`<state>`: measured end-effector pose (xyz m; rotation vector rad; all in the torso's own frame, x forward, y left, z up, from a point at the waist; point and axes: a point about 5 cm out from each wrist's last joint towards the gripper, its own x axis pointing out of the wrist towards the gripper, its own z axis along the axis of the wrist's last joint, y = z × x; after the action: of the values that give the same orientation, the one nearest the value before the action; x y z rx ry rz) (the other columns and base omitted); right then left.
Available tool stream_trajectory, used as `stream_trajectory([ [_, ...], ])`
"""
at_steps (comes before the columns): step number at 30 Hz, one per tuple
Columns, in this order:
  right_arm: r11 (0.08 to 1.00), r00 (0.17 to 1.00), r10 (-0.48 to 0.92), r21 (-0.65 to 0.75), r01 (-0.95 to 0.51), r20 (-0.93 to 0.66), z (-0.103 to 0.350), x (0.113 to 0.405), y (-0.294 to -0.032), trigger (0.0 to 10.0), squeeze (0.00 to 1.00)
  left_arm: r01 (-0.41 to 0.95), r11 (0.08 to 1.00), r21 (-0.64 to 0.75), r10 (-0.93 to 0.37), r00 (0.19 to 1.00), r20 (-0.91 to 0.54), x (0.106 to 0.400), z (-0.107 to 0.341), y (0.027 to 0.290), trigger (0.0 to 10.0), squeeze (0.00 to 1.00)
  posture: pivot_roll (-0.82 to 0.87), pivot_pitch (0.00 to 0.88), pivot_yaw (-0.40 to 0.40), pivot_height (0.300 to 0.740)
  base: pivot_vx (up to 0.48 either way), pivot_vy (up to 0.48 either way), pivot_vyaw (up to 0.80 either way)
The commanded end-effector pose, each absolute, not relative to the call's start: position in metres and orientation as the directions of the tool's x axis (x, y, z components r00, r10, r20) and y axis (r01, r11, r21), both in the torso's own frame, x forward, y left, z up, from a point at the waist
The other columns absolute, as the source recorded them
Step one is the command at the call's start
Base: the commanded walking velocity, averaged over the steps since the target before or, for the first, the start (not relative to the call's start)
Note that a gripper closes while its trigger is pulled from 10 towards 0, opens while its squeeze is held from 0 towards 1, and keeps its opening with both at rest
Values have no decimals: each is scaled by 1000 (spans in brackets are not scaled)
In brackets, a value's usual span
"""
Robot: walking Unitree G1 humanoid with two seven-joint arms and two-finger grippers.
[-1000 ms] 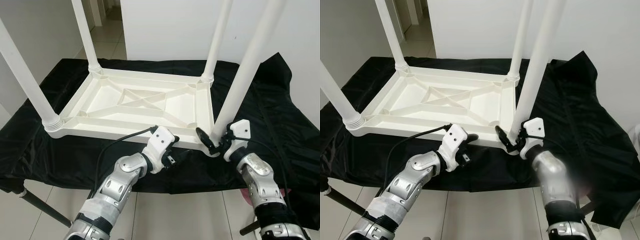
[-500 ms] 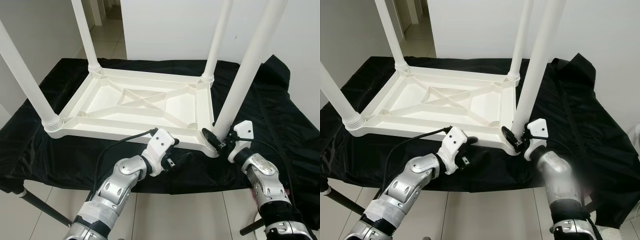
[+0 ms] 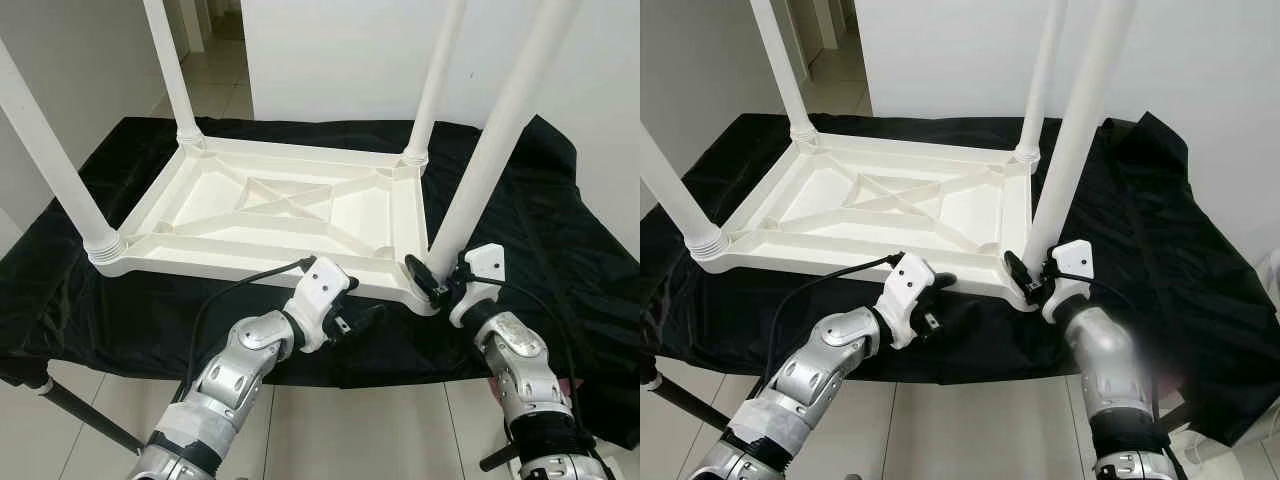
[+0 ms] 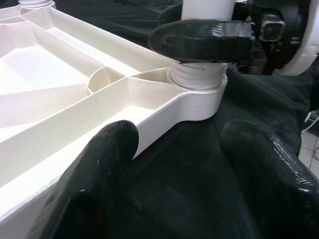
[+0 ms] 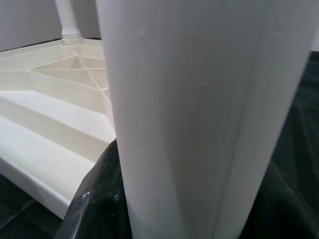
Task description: Building children table
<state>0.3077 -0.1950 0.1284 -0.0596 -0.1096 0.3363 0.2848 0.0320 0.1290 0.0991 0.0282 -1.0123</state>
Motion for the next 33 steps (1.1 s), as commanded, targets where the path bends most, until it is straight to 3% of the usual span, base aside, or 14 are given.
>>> stream_trajectory([
  [1,954,953,298,-46,-296,47,118,306,-194,10000,0,884,461,69,-881,466,-85,283,129,30,10000,0,-32,0,13,740,0,0,0],
  [8,997,997,42,62,-46,59,119,303,-177,10000,0,882,466,71,-879,471,-80,284,129,29,10000,0,-31,0,1,740,0,0,0],
  [14,945,960,-279,184,270,23,116,299,-169,10000,0,880,469,69,-877,474,-80,284,128,28,10000,0,-21,0,-13,740,0,0,0],
  [16,949,964,-266,177,259,15,116,301,-159,10000,0,879,472,67,-876,476,-78,284,128,28,10000,0,-24,0,-14,740,0,0,0],
  [25,964,974,-225,149,219,19,117,300,-159,10000,0,876,477,65,-874,481,-69,284,129,26,10000,0,-19,0,-25,740,0,0,0],
  [26,966,979,-200,173,191,36,119,299,-157,10000,1000,875,479,65,-873,483,-69,284,129,26,10000,0,-18,0,-26,740,0,0,0],
  [33,977,986,-129,182,109,104,125,294,-158,10000,1000,875,481,61,-872,484,-68,280,128,28,10000,0,-22,0,-28,740,0,0,0],
])
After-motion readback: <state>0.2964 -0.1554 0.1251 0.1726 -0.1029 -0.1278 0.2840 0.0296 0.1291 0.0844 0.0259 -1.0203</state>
